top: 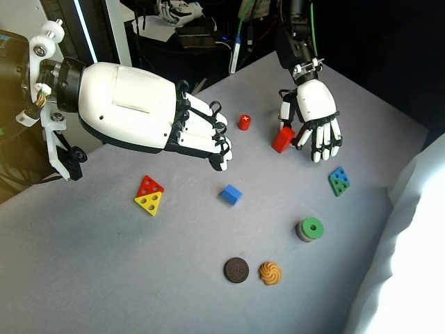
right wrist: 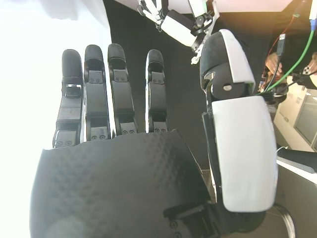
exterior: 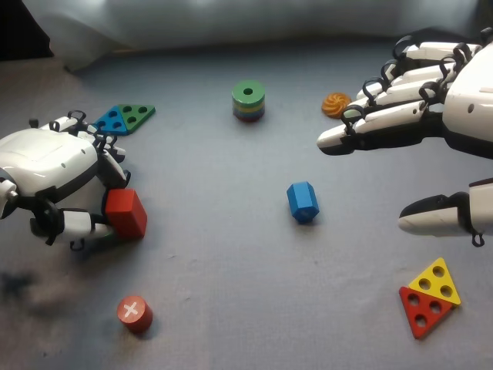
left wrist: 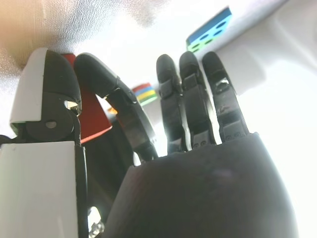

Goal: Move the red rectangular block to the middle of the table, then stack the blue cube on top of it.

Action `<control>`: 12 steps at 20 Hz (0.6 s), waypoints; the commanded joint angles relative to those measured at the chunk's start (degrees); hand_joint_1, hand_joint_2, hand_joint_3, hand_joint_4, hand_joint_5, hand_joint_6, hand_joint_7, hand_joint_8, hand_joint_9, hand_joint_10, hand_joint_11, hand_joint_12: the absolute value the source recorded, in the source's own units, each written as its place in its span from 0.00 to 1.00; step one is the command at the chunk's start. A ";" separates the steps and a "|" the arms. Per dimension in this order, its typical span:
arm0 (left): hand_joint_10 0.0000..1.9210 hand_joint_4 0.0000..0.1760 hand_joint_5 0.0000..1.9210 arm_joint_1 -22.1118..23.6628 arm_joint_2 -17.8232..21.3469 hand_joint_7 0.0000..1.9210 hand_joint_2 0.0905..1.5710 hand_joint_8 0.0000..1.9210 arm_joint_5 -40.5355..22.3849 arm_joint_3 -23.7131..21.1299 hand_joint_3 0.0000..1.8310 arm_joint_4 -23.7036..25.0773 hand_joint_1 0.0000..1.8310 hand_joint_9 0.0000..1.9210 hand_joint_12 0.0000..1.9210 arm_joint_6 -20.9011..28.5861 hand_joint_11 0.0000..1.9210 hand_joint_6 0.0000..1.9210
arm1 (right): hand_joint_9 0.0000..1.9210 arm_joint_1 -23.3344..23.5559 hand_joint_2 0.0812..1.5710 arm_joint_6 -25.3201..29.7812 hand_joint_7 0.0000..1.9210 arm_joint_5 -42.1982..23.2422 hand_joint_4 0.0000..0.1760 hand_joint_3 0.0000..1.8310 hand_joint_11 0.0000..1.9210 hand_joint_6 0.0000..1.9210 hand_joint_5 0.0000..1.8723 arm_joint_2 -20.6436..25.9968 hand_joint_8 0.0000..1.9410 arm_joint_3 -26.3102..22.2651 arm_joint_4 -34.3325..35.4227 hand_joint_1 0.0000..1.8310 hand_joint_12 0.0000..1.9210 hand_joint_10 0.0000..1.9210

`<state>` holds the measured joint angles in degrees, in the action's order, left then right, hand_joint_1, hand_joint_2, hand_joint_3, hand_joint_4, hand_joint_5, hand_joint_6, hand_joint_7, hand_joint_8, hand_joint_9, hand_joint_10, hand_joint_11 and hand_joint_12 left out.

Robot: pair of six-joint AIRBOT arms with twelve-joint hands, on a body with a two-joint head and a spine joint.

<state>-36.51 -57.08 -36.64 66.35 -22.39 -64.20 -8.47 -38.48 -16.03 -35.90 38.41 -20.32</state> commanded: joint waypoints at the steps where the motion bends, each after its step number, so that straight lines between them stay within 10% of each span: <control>1: 0.00 1.00 0.55 0.68 0.71 0.25 0.66 0.00 -5.64 -0.04 0.00 0.04 0.57 0.17 0.33 -0.10 0.00 0.44 | 0.15 0.52 0.72 0.41 0.17 -6.28 0.00 0.00 0.00 0.00 0.17 0.63 0.00 -0.28 0.89 0.31 0.43 0.00; 12: 0.00 1.00 0.52 1.15 1.90 0.23 0.68 0.00 -4.55 -1.53 0.00 -1.63 0.56 0.16 0.33 -1.32 0.00 0.49 | 0.17 0.51 0.72 0.41 0.18 -6.27 0.00 0.00 0.00 0.00 0.18 0.63 0.00 -0.28 0.89 0.31 0.47 0.00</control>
<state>-35.81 -56.14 -35.53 64.79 -24.08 -65.21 -8.47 -38.48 -16.01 -35.90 38.41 -20.32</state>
